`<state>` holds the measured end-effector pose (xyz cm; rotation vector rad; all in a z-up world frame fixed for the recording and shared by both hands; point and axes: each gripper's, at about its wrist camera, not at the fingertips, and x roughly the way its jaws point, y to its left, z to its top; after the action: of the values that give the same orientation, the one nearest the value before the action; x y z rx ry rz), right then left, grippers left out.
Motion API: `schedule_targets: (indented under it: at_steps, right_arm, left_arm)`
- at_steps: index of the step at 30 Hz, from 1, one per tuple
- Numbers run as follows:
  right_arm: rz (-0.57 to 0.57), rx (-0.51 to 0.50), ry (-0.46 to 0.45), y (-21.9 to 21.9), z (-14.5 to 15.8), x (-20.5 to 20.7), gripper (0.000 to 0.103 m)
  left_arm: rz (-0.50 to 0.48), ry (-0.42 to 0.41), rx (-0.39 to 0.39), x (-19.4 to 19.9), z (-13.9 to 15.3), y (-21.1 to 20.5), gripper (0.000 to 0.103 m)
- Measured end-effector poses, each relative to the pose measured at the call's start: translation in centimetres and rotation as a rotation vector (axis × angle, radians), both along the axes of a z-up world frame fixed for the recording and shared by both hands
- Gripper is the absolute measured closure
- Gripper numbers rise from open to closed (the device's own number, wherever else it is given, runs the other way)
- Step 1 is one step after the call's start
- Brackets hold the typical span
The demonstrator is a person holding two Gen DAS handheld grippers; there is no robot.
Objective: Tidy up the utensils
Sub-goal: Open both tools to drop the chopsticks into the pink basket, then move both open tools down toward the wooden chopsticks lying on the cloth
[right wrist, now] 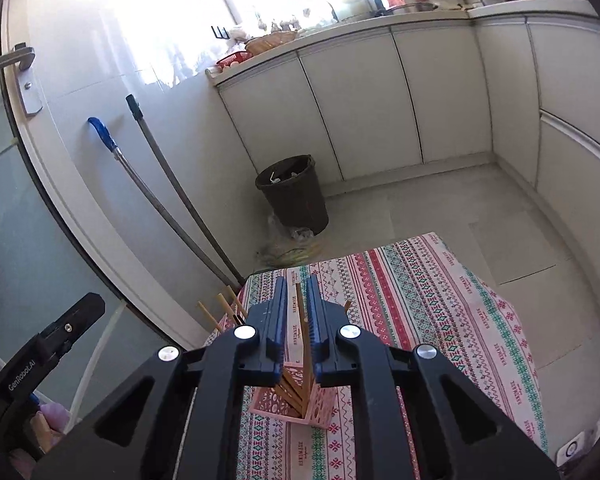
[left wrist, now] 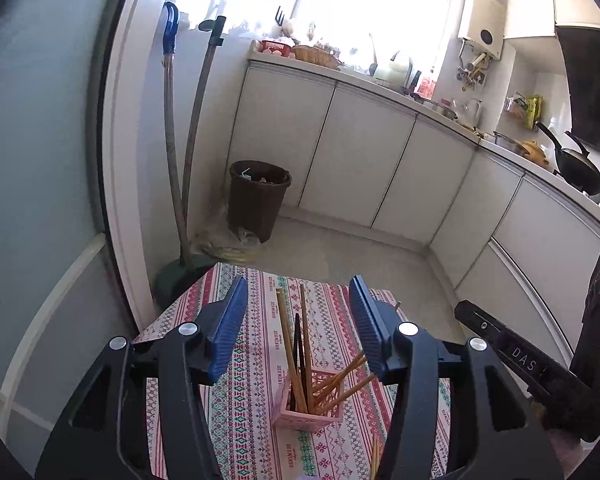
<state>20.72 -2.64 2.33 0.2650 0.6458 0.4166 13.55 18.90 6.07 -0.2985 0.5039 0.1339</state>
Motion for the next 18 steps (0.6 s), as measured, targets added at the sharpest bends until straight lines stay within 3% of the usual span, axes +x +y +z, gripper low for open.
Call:
schedule_targets:
  at_steps: [5, 8, 11, 14, 18]
  right_arm:
    - [-0.001, -0.063, -0.017, 0.3, -0.2, -1.2, 0.085]
    - [-0.022, -0.107, -0.035, 0.0, -0.4, -2.1, 0.072]
    - [-0.048, -0.159, -0.06, -0.2, -0.7, -3.1, 0.066]
    - [-0.064, -0.205, -0.066, -0.6, -1.2, -3.8, 0.047]
    - [-0.089, -0.239, -0.059, -1.5, -1.9, -4.7, 0.04]
  left_arm:
    - [-0.018, 0.024, 0.059, -0.1, -0.6, -1.8, 0.044]
    - [-0.01, 0.038, 0.062, -0.2, -1.1, -2.1, 0.035]
    - [-0.009, 0.054, 0.076, -0.3, -1.8, -2.7, 0.029]
    - [-0.006, 0.069, 0.118, -0.6, -2.4, -3.7, 0.019]
    - [0.005, 0.092, 0.147, -1.1, -3.7, -4.6, 0.018]
